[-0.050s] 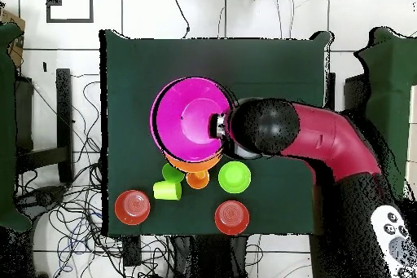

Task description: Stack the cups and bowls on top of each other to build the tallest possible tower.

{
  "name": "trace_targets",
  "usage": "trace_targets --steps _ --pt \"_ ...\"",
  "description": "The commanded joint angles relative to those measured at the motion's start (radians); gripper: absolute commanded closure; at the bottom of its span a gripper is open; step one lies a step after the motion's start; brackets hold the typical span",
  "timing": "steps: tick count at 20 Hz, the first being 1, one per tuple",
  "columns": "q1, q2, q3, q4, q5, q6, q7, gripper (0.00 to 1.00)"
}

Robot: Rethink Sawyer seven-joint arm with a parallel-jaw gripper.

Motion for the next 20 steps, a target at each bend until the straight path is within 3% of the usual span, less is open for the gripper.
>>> trace_targets --steps 1,9,20 --pt "0.023 0.023 0.062 0.114 -0.018 -0.042 -0.064 1.0" --pt "-0.003 0.078 0.059 0.094 -0.095 -0.103 -0.089 1.0" --pt "0.032 0.102 0.036 0.021 -0.175 -0.125 -0.032 1.0"
